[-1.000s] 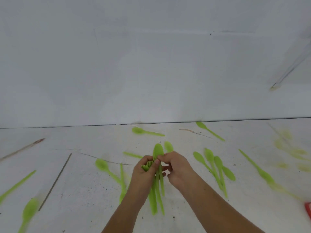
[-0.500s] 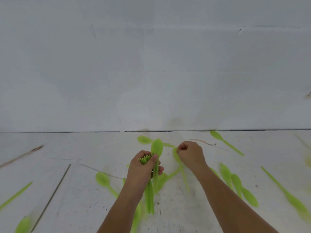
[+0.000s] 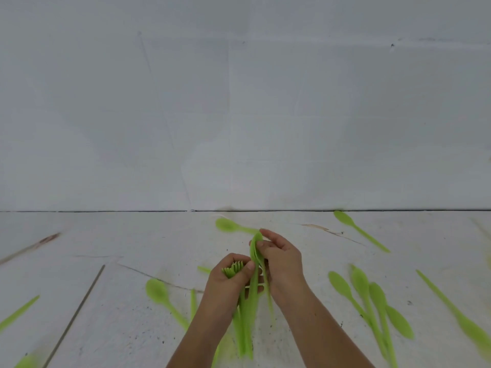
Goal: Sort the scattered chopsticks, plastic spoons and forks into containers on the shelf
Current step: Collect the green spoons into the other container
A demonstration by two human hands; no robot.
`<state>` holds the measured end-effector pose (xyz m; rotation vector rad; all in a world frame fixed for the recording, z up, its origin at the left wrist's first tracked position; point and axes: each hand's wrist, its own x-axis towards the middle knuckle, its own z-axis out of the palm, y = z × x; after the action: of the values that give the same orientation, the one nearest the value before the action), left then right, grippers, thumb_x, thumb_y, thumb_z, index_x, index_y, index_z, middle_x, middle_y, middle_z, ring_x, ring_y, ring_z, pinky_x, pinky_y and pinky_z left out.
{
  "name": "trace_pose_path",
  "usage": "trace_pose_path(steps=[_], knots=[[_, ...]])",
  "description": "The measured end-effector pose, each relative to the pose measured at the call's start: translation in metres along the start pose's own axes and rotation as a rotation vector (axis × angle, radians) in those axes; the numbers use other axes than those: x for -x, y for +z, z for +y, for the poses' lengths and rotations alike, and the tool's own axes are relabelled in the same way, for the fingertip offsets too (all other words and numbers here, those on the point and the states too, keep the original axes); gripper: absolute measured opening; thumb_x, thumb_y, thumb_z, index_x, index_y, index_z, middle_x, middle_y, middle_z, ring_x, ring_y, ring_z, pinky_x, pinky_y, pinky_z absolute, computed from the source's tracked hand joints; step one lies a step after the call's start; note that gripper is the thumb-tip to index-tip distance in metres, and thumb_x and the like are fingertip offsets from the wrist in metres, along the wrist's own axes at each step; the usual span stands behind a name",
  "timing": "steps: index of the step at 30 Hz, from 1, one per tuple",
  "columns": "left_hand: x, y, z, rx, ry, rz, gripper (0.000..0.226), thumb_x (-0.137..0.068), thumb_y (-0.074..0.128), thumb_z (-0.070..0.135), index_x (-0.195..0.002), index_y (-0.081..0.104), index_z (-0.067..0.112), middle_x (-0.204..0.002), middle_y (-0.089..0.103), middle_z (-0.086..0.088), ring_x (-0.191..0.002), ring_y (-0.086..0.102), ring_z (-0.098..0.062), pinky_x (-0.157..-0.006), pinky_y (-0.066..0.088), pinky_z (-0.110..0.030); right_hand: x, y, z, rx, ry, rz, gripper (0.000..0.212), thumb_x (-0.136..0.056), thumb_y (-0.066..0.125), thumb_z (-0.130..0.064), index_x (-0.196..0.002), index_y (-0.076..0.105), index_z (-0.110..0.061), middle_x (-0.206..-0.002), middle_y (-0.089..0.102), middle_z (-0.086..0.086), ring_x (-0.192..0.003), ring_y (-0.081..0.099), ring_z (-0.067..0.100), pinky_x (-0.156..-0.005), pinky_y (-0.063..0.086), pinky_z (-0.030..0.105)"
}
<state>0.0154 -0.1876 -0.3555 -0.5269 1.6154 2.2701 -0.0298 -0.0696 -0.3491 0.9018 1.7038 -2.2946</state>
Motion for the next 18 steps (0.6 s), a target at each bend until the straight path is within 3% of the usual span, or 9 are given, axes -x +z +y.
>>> trace_pose_path(steps=[3, 6, 10, 12, 15, 16, 18], knots=[[-0.001, 0.001, -0.007, 0.065, -0.021, -0.023, 0.012, -0.097, 0.068, 0.008, -0.106, 0.070, 0.001, -0.087, 0.073, -0.023, -0.074, 0.071, -0.033, -0.070, 0.058, -0.040, -0.002, 0.009, 0.001, -0.031, -0.025, 0.117, 0.017, -0.088, 0.076, 0.000, -0.088, 0.081, -0.016, -0.084, 0.078, 0.004, -0.075, 0.069, 0.017, -0.075, 0.061, 0.038], [-0.010, 0.002, -0.007, 0.070, -0.054, -0.040, 0.013, -0.095, 0.068, 0.003, -0.105, 0.075, 0.000, -0.093, 0.074, -0.029, -0.078, 0.071, -0.036, -0.079, 0.058, -0.047, -0.006, 0.008, -0.001, 0.043, -0.037, 0.078, 0.020, -0.087, 0.078, -0.004, -0.081, 0.082, -0.022, -0.084, 0.079, 0.002, -0.076, 0.072, 0.018, -0.066, 0.058, 0.037], [-0.027, 0.013, -0.003, 0.130, -0.136, -0.108, 0.018, -0.087, 0.071, 0.002, -0.102, 0.074, -0.008, -0.094, 0.070, -0.030, -0.081, 0.068, -0.036, -0.080, 0.057, -0.045, -0.028, -0.024, -0.024, 0.129, -0.043, -0.108, 0.010, -0.090, 0.077, -0.010, -0.098, 0.082, -0.016, -0.095, 0.080, 0.009, -0.090, 0.074, 0.026, -0.081, 0.061, 0.042], [-0.036, 0.023, 0.001, 0.136, -0.157, -0.139, 0.020, -0.090, 0.068, -0.001, -0.107, 0.072, -0.010, -0.093, 0.070, -0.027, -0.081, 0.069, -0.035, -0.079, 0.059, -0.043, -0.049, -0.055, -0.043, 0.208, -0.159, 0.003, 0.009, -0.094, 0.074, -0.018, -0.100, 0.080, -0.015, -0.094, 0.079, 0.005, -0.090, 0.073, 0.023, -0.078, 0.056, 0.036], [-0.048, 0.043, 0.007, 0.134, -0.157, -0.175, 0.020, -0.095, 0.064, -0.003, -0.111, 0.068, -0.013, -0.091, 0.070, -0.025, -0.079, 0.070, -0.032, -0.073, 0.062, -0.038, -0.097, -0.114, -0.067, 0.755, -0.386, 0.483, 0.023, -0.093, 0.064, -0.016, -0.113, 0.075, -0.015, -0.113, 0.074, 0.006, -0.110, 0.064, 0.030, -0.092, 0.043, 0.034], [-0.050, 0.050, 0.008, 0.141, -0.154, -0.188, 0.020, -0.095, 0.064, -0.003, -0.111, 0.067, -0.014, -0.091, 0.070, -0.025, -0.078, 0.070, -0.032, -0.072, 0.062, -0.038, -0.112, -0.133, -0.071, 0.957, -0.370, 0.566, 0.034, -0.092, 0.061, -0.015, -0.126, 0.069, -0.016, -0.127, 0.066, 0.008, -0.119, 0.056, 0.033, -0.097, 0.040, 0.036], [-0.054, 0.062, 0.009, 0.139, -0.146, -0.216, 0.021, -0.095, 0.064, -0.002, -0.112, 0.067, -0.014, -0.092, 0.070, -0.025, -0.079, 0.070, -0.031, -0.075, 0.063, -0.039, -0.132, -0.164, -0.073, 1.255, -0.272, 0.566, 0.042, -0.094, 0.057, -0.020, -0.136, 0.058, -0.021, -0.138, 0.052, 0.006, -0.124, 0.045, 0.035, -0.099, 0.039, 0.044]])
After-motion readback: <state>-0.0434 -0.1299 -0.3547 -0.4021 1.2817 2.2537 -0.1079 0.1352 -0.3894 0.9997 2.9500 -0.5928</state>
